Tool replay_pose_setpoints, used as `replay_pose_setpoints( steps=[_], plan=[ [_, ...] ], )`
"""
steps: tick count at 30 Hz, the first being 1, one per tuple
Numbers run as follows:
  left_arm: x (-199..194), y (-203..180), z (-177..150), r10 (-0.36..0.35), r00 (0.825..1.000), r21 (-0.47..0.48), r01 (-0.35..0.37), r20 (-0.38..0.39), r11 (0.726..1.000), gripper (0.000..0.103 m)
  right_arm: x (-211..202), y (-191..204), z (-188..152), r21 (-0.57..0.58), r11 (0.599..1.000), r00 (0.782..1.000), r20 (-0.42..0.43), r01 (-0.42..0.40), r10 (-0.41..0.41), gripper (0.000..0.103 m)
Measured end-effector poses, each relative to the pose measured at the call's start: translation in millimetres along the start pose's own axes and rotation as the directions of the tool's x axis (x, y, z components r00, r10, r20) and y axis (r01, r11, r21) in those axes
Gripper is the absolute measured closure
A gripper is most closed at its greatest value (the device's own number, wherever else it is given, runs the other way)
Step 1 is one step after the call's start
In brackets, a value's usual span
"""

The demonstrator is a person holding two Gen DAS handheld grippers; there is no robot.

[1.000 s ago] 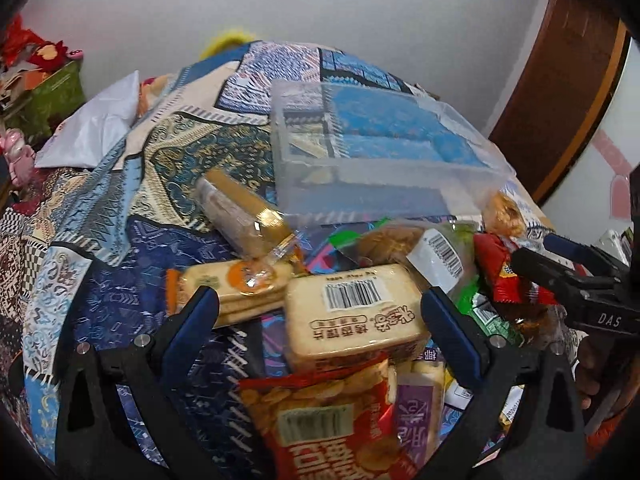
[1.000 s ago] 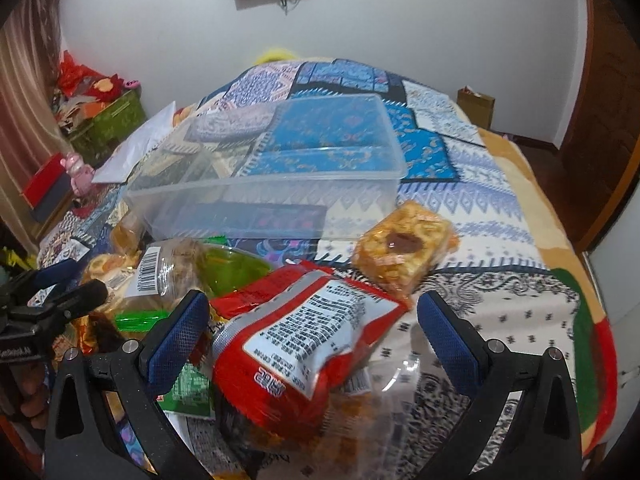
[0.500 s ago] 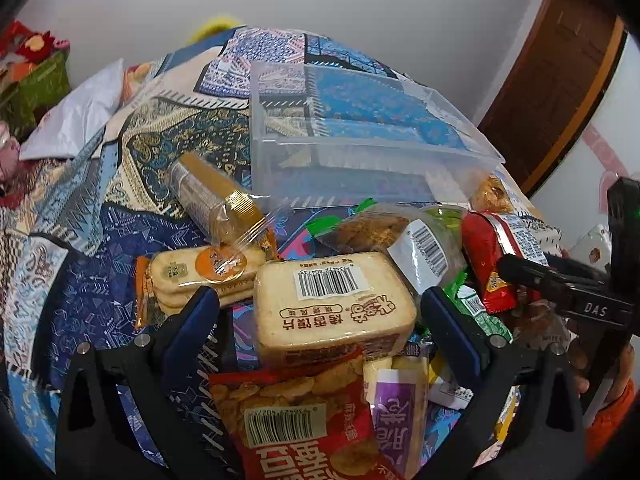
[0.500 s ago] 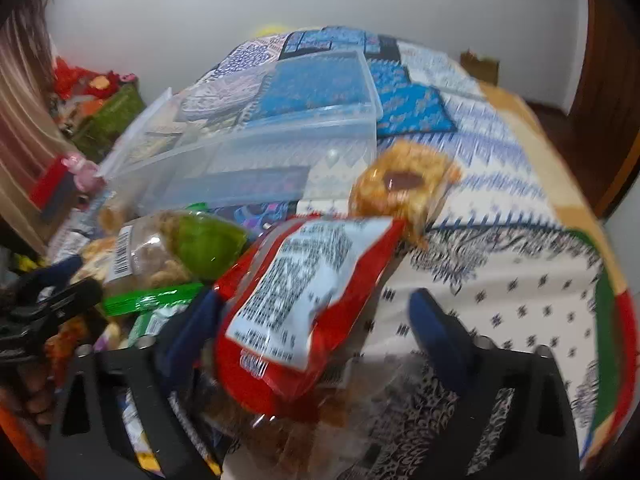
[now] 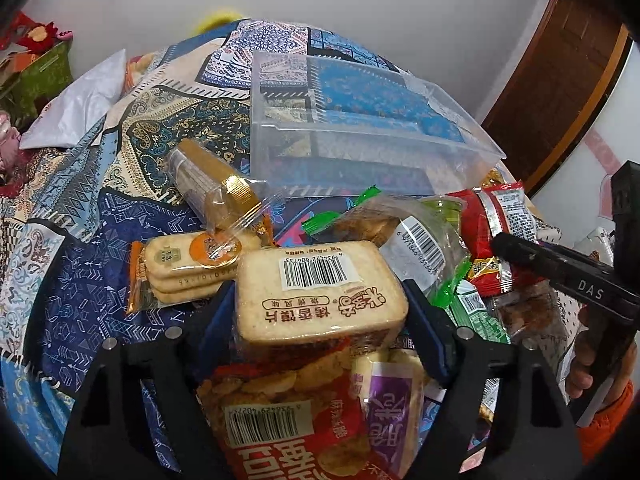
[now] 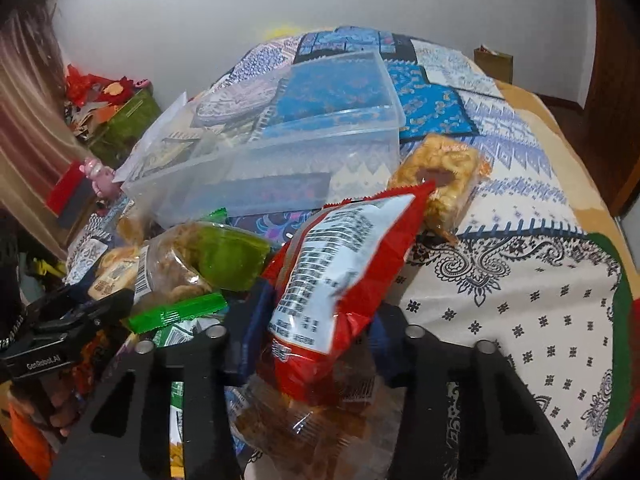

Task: Organize snacks
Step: 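Lower the cracker pack and red bag into the clear box and release both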

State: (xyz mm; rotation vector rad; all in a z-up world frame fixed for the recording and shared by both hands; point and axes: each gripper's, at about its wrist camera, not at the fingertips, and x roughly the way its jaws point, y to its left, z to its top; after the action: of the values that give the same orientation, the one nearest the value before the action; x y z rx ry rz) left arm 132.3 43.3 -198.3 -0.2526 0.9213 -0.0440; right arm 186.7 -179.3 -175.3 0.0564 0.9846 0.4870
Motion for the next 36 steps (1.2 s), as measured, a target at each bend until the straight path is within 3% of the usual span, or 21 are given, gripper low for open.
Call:
replay_pose_setpoints(
  steps=[7,19,32,36],
  plan=[
    [-23.9,-3.3,2.8,0.021,0.998,0.010,-0.022,0.059,1.000,0.024,-22.4,6.5,3.7,-0.035,0.999,0.998,0.069,0.009,-0.007,0.080],
    [-65.4,-14.9,39.2,0.016,0.981,0.036,-0.024,0.194,0.999,0.024,-49.8,17.6,23.5,-0.057,0.998,0.984,0.177,-0.019,0.028,0.082],
    [-56.5,-28.2,105.3,0.008,0.964,0.068,-0.027,0.264,0.997,0.024,-56.1,24.5,71.3,-0.078,0.996,0.957,0.284,-0.030,0.051,0.082],
    [-40.0,-28.2,125.8,0.019,0.968,0.064,-0.036,0.250,0.997,0.024,-50.8,24.0,88.2,-0.087,0.996,0.953,0.299,-0.021,0.046,0.082]
  ],
)
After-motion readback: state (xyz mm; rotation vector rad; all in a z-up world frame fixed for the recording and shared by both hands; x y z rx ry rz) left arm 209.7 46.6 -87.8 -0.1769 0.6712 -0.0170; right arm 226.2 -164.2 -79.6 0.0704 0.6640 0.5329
